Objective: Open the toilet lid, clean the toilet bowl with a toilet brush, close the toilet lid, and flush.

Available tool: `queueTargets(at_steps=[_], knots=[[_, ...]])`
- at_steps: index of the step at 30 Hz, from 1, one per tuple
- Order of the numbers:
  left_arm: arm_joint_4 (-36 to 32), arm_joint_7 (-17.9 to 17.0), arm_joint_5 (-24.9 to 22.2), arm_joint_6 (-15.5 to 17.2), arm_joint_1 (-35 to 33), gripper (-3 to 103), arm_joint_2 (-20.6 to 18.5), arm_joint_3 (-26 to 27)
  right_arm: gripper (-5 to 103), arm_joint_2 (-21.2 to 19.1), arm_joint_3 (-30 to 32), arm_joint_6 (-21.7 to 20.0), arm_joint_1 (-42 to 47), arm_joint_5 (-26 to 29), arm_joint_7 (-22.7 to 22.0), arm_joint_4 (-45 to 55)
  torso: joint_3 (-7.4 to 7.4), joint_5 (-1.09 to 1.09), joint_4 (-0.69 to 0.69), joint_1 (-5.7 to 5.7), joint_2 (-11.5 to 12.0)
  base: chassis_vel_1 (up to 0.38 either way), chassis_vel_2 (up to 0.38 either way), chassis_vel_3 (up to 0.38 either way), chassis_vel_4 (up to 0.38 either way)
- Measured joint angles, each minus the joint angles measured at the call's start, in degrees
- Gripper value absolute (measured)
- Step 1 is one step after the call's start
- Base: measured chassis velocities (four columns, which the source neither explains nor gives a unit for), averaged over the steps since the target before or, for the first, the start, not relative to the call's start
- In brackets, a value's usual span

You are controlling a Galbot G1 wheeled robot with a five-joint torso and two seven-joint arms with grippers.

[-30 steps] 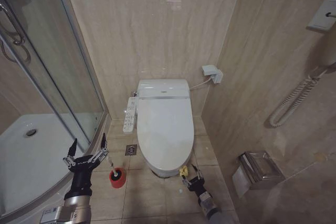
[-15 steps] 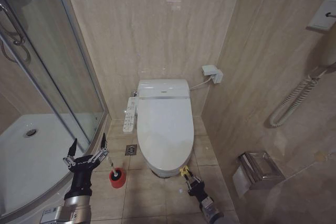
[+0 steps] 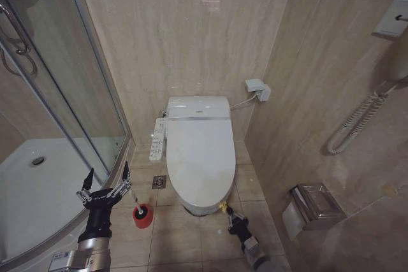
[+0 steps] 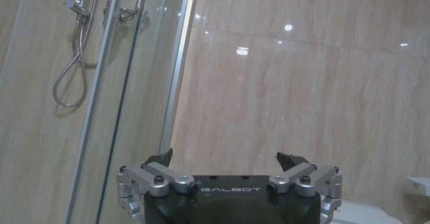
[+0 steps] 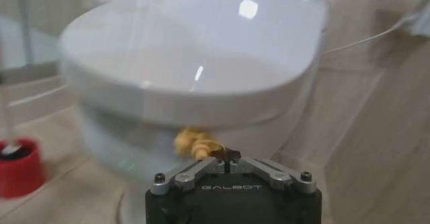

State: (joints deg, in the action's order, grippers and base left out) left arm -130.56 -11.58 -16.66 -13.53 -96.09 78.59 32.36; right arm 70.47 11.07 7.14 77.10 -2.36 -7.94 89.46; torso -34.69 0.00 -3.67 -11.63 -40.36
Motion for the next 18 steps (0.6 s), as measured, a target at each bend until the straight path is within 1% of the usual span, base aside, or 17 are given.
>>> queueTargets(at_steps=[7, 9, 10, 13, 18], knots=[[0.0, 0.0, 0.0, 0.0, 0.0, 100, 0.0, 0.0, 0, 0.9, 3.6, -0.2, -0.7, 0.9, -0.5, 2.5, 0.0, 0.01, 0.01, 0.0, 0.0, 0.0, 0.0, 0.0, 0.0], [0.0, 0.0, 0.0, 0.0, 0.0, 100, 0.0, 0.0, 0, 0.8, 5.8, -0.8, -0.5, 2.3, -0.5, 4.7, -0.01, 0.02, 0.03, 0.0, 0.0, 0.0, 0.0, 0.0, 0.0], [0.0, 0.0, 0.0, 0.0, 0.0, 100, 0.0, 0.0, 0, 0.8, 5.8, -0.8, -0.5, 2.3, -0.5, 4.7, -0.01, 0.02, 0.03, 0.0, 0.0, 0.0, 0.0, 0.0, 0.0], [0.0, 0.0, 0.0, 0.0, 0.0, 100, 0.0, 0.0, 0, 0.9, 8.8, -1.1, 0.0, 3.6, -0.6, 7.7, 0.0, 0.02, 0.01, 0.0, 0.0, 0.0, 0.0, 0.0, 0.0], [0.0, 0.0, 0.0, 0.0, 0.0, 100, 0.0, 0.0, 0, 1.2, 11.2, -1.7, 0.7, 5.1, -0.8, 11.7, 0.0, 0.01, 0.0, 0.0, 0.0, 0.0, 0.0, 0.0, 0.0]])
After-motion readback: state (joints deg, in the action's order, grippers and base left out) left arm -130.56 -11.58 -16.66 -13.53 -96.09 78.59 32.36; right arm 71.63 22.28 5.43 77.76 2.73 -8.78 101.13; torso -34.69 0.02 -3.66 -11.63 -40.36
